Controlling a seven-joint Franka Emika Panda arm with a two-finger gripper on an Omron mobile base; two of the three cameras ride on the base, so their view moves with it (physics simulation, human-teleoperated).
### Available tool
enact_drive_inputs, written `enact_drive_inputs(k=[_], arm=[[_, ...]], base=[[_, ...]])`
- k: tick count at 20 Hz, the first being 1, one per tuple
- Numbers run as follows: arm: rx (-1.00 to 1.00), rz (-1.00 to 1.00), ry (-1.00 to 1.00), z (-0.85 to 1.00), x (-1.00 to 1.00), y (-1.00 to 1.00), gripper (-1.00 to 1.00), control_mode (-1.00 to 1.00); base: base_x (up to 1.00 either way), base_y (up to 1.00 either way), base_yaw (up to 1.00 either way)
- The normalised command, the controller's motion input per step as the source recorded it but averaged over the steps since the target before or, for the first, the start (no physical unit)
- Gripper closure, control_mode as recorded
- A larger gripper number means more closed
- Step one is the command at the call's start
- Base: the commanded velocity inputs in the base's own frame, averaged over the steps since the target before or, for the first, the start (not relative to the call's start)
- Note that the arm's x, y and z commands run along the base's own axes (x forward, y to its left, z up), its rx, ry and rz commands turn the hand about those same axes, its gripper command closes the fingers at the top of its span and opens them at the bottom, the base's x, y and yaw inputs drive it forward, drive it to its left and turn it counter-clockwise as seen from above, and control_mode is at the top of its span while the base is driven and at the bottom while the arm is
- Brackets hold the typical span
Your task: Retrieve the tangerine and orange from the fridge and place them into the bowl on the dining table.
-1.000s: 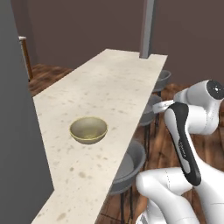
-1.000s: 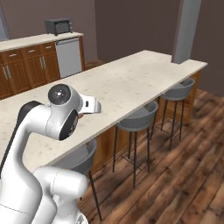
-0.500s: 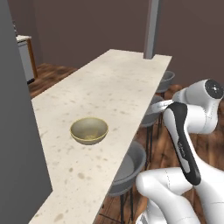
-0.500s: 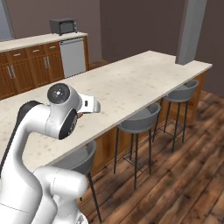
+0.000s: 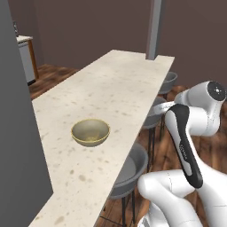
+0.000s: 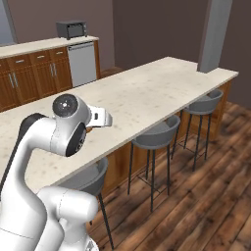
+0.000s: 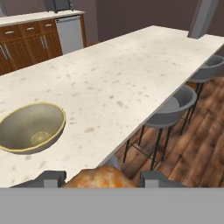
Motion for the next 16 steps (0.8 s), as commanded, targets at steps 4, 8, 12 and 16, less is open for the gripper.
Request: enact_drive_inputs(k=[4, 8, 12, 16], arm=[[0.00, 0.00, 0.00, -0.06, 0.05, 0.00, 1.00, -1.00], [-0.01, 0.00, 0.11, -0.37, 0.31, 0.41, 1.00, -1.00], [-0.01, 0.00, 0.08, -0.43, 0.38, 0.65, 1.00, -1.00], [0.00, 0.04, 0.07, -0.38, 0.44, 0.74, 1.00, -1.00]], base=[[0.14, 0.00, 0.00], [0.00, 0.00, 0.00], [0.00, 0.00, 0.00], [0.00, 0.00, 0.00]])
